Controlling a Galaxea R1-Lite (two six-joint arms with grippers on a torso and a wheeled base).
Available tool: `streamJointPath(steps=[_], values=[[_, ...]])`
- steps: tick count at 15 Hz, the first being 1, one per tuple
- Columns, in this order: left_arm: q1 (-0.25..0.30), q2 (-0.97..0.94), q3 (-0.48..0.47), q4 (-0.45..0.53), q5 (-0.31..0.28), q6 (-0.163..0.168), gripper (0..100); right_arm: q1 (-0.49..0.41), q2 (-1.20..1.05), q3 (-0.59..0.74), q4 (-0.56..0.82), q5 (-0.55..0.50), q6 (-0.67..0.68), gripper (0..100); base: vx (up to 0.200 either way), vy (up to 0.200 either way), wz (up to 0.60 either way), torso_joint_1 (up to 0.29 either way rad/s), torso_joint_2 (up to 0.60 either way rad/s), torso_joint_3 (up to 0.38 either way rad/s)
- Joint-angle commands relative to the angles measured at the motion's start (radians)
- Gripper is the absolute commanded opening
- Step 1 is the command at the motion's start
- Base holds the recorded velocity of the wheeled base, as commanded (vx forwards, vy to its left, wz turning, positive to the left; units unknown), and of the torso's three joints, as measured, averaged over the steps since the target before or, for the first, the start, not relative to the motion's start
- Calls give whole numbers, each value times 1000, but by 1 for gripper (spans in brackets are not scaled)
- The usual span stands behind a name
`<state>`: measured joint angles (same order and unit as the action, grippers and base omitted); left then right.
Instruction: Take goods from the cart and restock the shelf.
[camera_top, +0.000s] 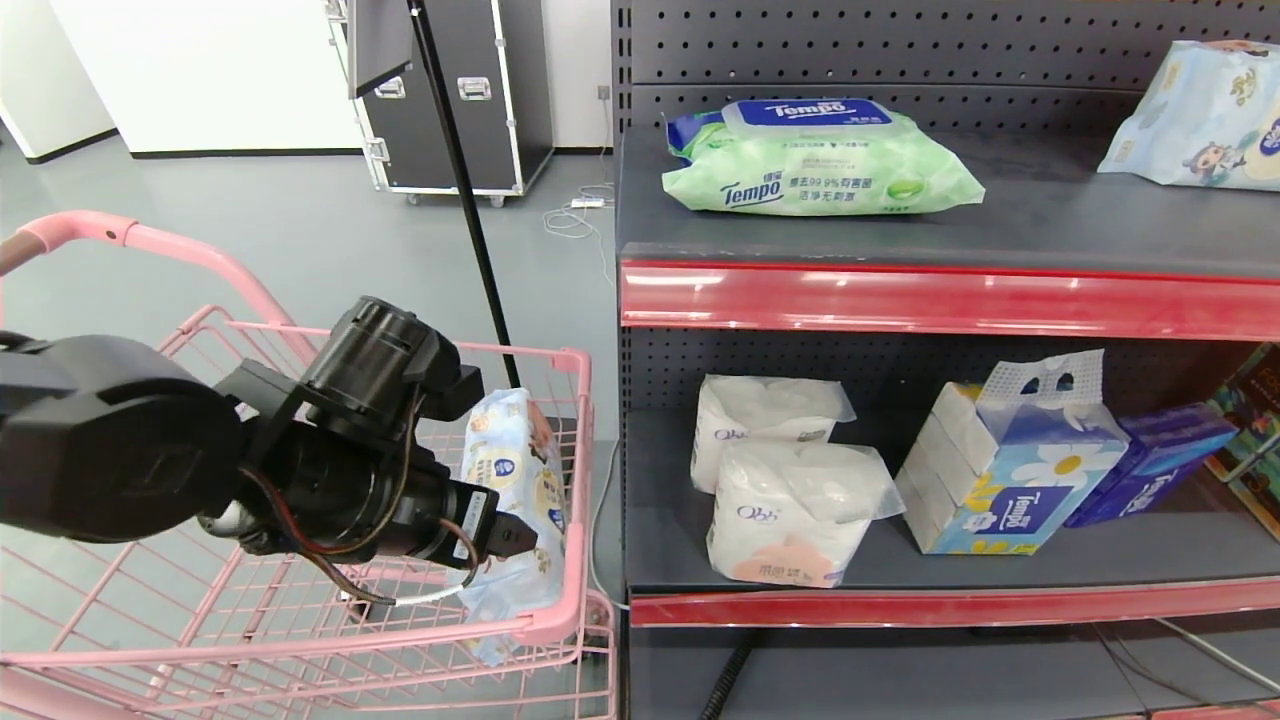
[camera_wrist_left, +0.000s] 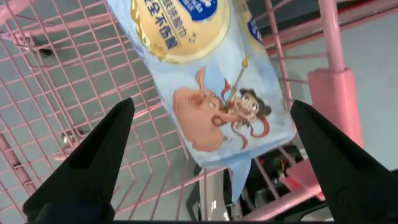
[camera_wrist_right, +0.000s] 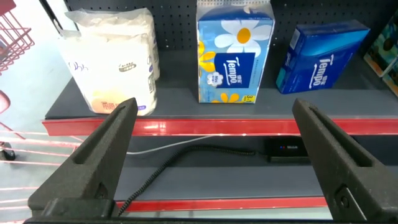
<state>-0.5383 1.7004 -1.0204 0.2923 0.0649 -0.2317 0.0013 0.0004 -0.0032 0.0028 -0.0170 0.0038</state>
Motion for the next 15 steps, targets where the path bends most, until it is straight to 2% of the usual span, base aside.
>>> streamJointPath(steps=[1,2,3,7,9,11,13,15], values=[[-19,42,-3,-28,12,-21,100,0,0,0,0,0,1,100,0,0,0,0,0,0],[-34,70,0,-76,30,-58,100,0,0,0,0,0,1,100,0,0,0,0,0,0],[-46,85,0,-96,44,-75,100,0,0,0,0,0,1,100,0,0,0,0,0,0],[-58,108,17,-104,70,-86,100,0,0,0,0,0,1,100,0,0,0,0,0,0],[-54,117,43,-150,96,-89,100,0,0,0,0,0,1,100,0,0,0,0,0,0],[-52,134,91,-233,119,-118,100,0,0,0,0,0,1,100,0,0,0,0,0,0],[-52,142,108,-259,128,-123,100,0,0,0,0,0,1,100,0,0,0,0,0,0],[-54,159,128,-326,150,-127,100,0,0,0,0,0,1,100,0,0,0,0,0,0]])
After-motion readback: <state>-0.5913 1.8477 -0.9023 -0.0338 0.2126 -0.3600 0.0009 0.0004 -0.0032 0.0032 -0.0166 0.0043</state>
